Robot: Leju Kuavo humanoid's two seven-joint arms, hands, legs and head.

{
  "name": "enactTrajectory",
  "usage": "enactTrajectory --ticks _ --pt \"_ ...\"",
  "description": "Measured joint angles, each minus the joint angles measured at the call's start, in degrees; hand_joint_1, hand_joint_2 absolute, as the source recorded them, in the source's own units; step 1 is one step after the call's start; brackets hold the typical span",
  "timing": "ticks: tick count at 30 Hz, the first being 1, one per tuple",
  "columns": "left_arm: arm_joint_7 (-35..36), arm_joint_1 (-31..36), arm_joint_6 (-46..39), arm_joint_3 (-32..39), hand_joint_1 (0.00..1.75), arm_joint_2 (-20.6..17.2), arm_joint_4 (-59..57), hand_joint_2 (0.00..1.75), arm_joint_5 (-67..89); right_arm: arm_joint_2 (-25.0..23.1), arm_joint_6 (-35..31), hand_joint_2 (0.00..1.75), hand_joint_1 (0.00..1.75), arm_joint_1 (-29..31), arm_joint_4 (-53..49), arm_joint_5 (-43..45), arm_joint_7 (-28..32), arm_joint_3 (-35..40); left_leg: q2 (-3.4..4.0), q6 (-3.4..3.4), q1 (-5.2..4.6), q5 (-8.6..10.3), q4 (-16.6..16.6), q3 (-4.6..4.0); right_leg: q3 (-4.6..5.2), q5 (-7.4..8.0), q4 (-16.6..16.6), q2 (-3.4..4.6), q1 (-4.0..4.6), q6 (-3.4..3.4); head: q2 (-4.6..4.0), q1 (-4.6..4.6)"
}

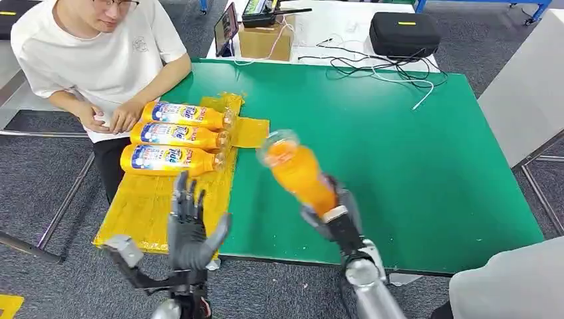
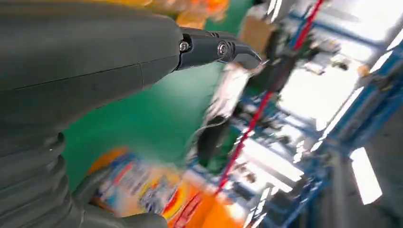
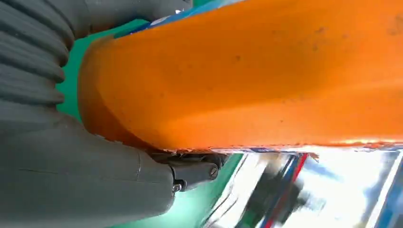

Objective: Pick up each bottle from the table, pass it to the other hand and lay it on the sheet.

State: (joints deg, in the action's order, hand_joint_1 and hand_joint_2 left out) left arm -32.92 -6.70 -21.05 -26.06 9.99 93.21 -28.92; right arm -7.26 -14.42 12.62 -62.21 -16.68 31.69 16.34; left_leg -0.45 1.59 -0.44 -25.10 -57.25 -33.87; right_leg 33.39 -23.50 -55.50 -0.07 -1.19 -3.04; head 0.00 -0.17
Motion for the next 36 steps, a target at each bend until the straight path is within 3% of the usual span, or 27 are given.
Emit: enactTrajectory --ticks 10,17,27,36 --pt "0.5 1.0 2.8 -3.0 0.00 -1.7 -4.1 1.75 0.4 -0.6 2.6 1.75 1.75 0.1 0.2 -1.1 -0.3 14.6 -0.01 0.00 0.00 0.00 0.0 -0.02 -0.01 0.00 0.0 0.00 -0.01 0.00 0.00 0.02" --pt "-1.0 0.7 7.5 -4.2 0.00 -2.8 -4.0 1.75 2.9 -0.9 3.7 1.75 1.75 1.3 2.7 -0.3 -0.3 20.4 -0.01 0.00 0.00 0.00 0.0 -0.04 0.03 0.00 0.0 0.00 0.00 0.00 0.00 0.00" --pt "-2.9 0.7 9.7 -4.7 0.00 -4.0 -4.2 1.75 7.5 -0.8 6.7 1.75 1.75 2.7 4.4 2.6 -1.3 21.2 -0.01 0.00 0.00 0.01 0.0 -0.03 0.03 0.00 0.0 0.00 -0.01 0.00 0.00 0.00" --pt "4.0 1.3 8.7 -4.8 0.00 -4.3 -6.0 1.75 5.9 0.6 6.4 1.75 1.75 2.3 4.4 -0.1 -3.1 21.8 -0.01 0.00 0.00 0.01 0.0 -0.04 0.03 0.00 0.0 0.00 -0.01 0.00 0.00 0.02"
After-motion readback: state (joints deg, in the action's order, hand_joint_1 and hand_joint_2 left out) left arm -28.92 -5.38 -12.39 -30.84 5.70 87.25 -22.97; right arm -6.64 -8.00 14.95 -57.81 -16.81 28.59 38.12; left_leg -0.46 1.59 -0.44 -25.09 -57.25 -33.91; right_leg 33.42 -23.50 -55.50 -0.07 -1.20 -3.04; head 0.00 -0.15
